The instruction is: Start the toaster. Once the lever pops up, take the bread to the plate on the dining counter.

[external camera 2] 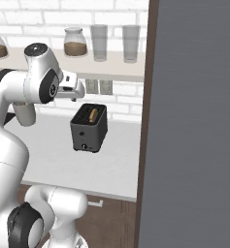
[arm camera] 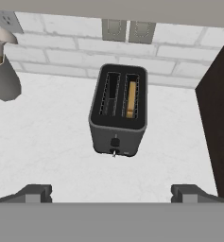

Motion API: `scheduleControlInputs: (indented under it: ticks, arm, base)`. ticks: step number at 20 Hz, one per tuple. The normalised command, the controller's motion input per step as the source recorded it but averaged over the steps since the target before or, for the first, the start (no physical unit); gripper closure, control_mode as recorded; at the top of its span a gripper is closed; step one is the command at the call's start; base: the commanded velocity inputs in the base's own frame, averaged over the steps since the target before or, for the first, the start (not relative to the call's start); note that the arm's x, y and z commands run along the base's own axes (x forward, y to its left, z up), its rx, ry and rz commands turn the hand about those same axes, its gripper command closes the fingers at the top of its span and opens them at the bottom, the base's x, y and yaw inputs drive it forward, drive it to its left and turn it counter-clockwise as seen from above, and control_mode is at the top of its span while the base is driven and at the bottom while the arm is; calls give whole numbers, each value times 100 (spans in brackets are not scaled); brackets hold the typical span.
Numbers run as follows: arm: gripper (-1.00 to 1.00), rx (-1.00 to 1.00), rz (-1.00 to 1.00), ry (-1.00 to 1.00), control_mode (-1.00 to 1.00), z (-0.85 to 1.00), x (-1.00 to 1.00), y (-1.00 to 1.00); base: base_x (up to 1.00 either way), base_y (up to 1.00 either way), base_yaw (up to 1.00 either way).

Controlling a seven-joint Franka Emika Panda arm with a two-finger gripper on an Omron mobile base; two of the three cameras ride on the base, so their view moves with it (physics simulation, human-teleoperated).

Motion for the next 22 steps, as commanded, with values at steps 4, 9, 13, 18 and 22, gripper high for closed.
scheduleControlInputs:
  ticks: [4,9,13,18,22]
  arm:
    - [-100,0,0,0,-100,0,0,0]
    - [-100,0,0,0,-100,0,0,0]
    - [-100,0,0,0,-100,0,0,0]
    - [-100,0,0,0,-100,0,0,0]
    - [-100,0,0,0,-100,0,0,0]
  base:
    - [0,0,0]
    - [0,0,0]
    - [0,0,0]
    - [0,0,0]
    - [0,0,0]
